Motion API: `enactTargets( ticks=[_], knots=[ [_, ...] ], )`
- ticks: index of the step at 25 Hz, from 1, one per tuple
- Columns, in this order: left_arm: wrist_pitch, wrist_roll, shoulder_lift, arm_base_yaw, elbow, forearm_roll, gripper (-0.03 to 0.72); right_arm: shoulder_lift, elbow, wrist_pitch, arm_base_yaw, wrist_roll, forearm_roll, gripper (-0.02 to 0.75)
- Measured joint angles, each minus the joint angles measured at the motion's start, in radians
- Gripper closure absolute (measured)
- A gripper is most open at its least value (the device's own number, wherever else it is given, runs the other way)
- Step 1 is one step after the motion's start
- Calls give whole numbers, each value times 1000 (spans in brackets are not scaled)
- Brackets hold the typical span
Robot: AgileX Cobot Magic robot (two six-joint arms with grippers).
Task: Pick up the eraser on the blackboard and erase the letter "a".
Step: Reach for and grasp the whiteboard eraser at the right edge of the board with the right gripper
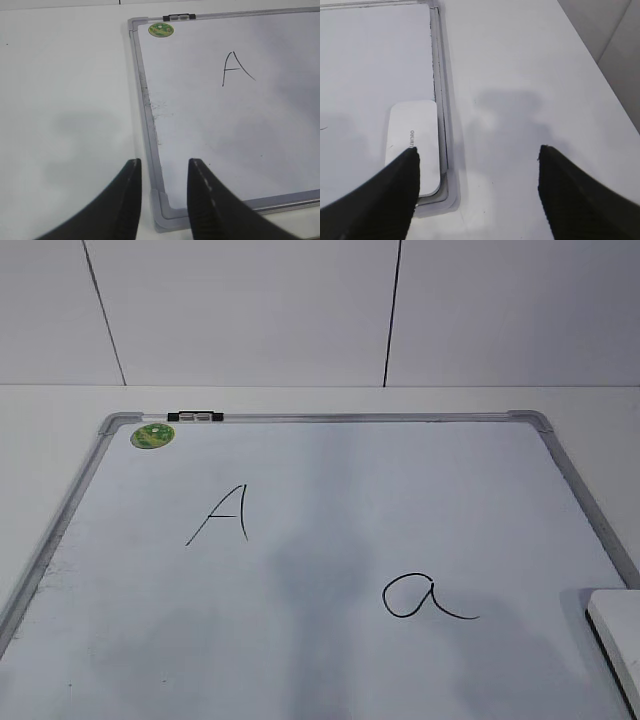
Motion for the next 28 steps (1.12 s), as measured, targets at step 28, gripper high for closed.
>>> enactTargets(
  ticks=[28],
  knots=[
    [0, 0, 0, 0, 0, 0, 453, 0, 0, 0, 0, 0, 0, 149]
  ],
)
